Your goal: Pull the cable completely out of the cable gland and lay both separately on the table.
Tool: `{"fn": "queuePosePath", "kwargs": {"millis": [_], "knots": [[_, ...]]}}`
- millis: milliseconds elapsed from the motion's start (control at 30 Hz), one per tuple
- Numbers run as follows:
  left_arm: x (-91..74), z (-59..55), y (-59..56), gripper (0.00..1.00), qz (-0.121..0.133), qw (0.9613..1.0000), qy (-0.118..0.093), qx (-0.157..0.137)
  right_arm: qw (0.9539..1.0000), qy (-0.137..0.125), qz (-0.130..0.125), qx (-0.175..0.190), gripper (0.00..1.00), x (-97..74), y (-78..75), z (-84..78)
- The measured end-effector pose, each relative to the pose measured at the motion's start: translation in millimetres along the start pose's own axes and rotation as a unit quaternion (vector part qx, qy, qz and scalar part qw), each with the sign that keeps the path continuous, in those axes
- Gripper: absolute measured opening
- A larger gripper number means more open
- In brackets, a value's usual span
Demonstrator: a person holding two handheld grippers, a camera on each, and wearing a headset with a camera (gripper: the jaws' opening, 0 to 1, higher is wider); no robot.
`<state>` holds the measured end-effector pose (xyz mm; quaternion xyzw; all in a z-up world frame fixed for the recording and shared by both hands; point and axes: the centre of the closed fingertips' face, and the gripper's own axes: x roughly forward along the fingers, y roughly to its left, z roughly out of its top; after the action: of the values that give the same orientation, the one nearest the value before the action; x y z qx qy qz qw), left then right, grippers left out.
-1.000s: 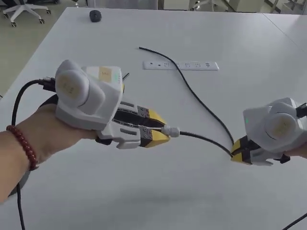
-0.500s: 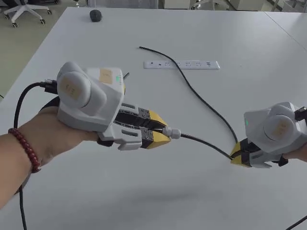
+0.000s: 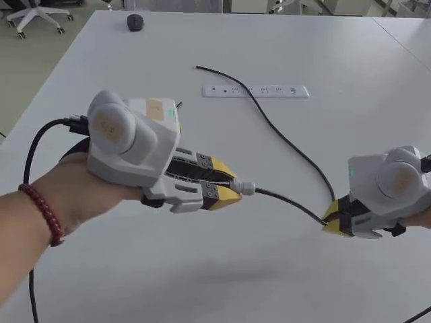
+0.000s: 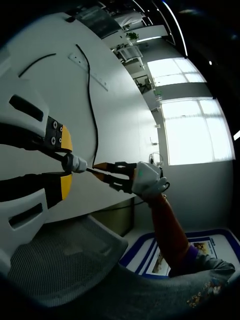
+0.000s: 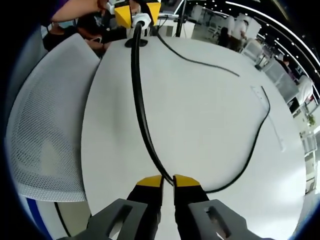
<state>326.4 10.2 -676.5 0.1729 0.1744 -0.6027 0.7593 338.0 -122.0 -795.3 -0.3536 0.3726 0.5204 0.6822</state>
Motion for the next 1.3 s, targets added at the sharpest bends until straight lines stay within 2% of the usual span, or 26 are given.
{"fn": "queuePosePath", "kwargs": {"millis": [167, 233, 400, 500, 767, 1000, 1200, 1300], "knots": [[2.6, -0.9, -1.9, 0.16, -0.002, 1.0000, 0.001, -0.002, 0.9994, -0.034, 0.000, 0.008, 0.16, -2.7, 4.2, 17.0], [3.4, -0.8, -2.0, 0.16, -0.002, 1.0000, 0.002, -0.002, 0.9987, -0.051, -0.001, 0.009, 0.26, -3.7, 7.1, 27.1], [3.4, -0.4, -1.3, 0.16, -0.001, 1.0000, 0.001, -0.004, 0.9975, -0.070, 0.002, -0.007, 0.34, -9.4, 15.4, 48.2], [2.9, -0.4, -0.6, 0.16, 0.001, 1.0000, 0.002, -0.005, 0.9956, -0.093, 0.003, -0.010, 0.39, -14.8, 18.5, 64.3], [2.9, -1.9, 0.2, 0.16, 0.002, 1.0000, 0.006, -0.006, 0.9907, -0.132, -0.001, -0.032, 0.42, -28.1, 25.2, 102.1], [2.9, -3.2, 0.7, 0.16, 0.004, 0.9999, 0.010, -0.007, 0.9854, -0.162, -0.005, -0.053, 0.37, -41.2, 27.3, 127.9], [3.9, -4.2, 0.3, 0.16, 0.004, 0.9999, 0.011, -0.008, 0.9827, -0.174, -0.007, -0.064, 0.37, -49.8, 31.5, 144.7], [4.7, -3.6, -0.5, 0.16, 0.003, 0.9999, 0.010, -0.007, 0.9821, -0.175, -0.005, -0.070, 0.33, -50.1, 34.8, 150.5]]}}
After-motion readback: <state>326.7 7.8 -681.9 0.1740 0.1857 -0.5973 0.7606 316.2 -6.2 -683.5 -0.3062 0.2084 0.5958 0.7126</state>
